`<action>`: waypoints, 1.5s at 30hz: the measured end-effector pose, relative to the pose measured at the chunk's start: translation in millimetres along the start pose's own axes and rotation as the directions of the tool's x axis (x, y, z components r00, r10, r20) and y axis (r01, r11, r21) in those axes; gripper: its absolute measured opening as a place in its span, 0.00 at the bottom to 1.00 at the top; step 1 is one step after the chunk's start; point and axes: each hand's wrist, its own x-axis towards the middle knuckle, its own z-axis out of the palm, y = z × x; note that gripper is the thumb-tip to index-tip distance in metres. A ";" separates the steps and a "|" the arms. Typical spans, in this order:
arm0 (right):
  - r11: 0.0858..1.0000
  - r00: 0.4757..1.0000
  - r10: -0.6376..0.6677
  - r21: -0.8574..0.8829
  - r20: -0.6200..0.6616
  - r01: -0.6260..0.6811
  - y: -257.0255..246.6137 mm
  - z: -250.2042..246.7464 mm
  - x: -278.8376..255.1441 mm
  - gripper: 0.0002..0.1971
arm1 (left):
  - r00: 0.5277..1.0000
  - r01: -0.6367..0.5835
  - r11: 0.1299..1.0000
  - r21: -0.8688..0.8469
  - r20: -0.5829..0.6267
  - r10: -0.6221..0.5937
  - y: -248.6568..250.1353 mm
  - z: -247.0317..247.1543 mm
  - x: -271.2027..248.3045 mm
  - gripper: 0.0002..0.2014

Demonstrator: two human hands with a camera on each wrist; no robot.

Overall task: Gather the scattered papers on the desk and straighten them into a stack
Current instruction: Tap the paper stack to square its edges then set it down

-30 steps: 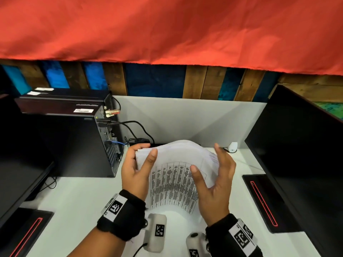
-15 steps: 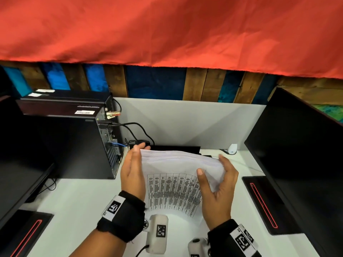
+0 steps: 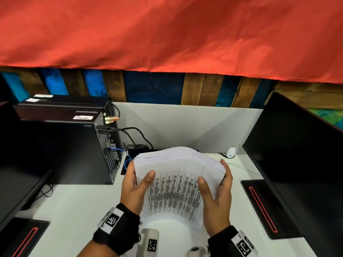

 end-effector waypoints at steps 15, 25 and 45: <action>0.980 0.995 0.093 0.182 -0.040 -0.084 -3.1 -2.8 12.4 0.40 | 0.996 -0.063 0.997 0.032 -0.066 0.066 13.6 6.6 5.7 0.28; 0.973 0.953 0.221 0.014 0.206 -0.229 0.7 -14.7 39.6 0.58 | 1.000 0.028 1.000 0.009 0.002 -0.028 13.9 -4.3 9.8 0.28; 0.954 0.978 -0.185 -0.221 0.096 0.202 3.8 4.1 9.1 0.36 | 0.972 -0.002 0.991 0.134 -0.232 0.033 23.1 13.6 9.3 0.15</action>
